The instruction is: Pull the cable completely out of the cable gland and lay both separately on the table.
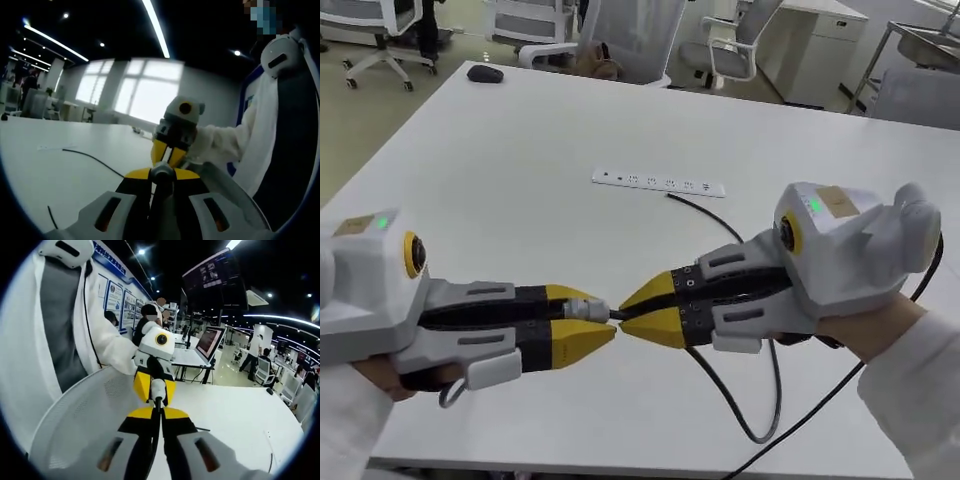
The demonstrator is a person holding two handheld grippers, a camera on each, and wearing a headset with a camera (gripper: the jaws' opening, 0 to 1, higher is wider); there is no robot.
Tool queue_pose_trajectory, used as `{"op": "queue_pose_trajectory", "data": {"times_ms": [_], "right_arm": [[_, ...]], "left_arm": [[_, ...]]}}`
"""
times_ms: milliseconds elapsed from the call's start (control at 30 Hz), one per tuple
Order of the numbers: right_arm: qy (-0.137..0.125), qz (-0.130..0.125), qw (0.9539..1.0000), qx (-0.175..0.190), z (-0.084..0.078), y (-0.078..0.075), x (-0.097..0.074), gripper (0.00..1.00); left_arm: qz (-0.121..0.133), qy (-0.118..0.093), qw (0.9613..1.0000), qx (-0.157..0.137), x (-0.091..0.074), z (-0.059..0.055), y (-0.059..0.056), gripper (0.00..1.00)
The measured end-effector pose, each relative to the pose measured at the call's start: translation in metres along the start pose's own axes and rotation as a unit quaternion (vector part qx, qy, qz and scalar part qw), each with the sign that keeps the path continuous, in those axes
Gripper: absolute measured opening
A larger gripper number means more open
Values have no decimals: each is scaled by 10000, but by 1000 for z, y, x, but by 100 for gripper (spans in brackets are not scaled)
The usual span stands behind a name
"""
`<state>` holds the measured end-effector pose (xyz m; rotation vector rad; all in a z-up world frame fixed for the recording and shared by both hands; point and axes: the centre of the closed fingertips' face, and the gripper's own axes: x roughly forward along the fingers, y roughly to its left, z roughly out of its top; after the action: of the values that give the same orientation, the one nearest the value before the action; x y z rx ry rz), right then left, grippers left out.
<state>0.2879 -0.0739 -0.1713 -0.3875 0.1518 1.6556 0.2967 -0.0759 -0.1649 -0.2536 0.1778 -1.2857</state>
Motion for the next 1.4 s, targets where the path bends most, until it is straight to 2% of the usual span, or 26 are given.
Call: {"op": "queue_pose_trajectory", "data": {"times_ms": [400, 800, 1000, 1400], "right_arm": [[4, 9, 10000, 0, -5, -5, 0, 4], [74, -165, 9998, 97, -22, -6, -12, 3], [226, -237, 9993, 175, -36, -5, -22, 4], [634, -466, 9962, 384, -75, -6, -45, 3]], "left_arm": [[21, 1, 10000, -34, 1, 1, 1, 17], [57, -18, 10000, -37, 0, 1, 3, 17], [71, -36, 10000, -55, 0, 2, 5, 17], [94, -96, 9999, -86, -1, 4, 7, 17]]}}
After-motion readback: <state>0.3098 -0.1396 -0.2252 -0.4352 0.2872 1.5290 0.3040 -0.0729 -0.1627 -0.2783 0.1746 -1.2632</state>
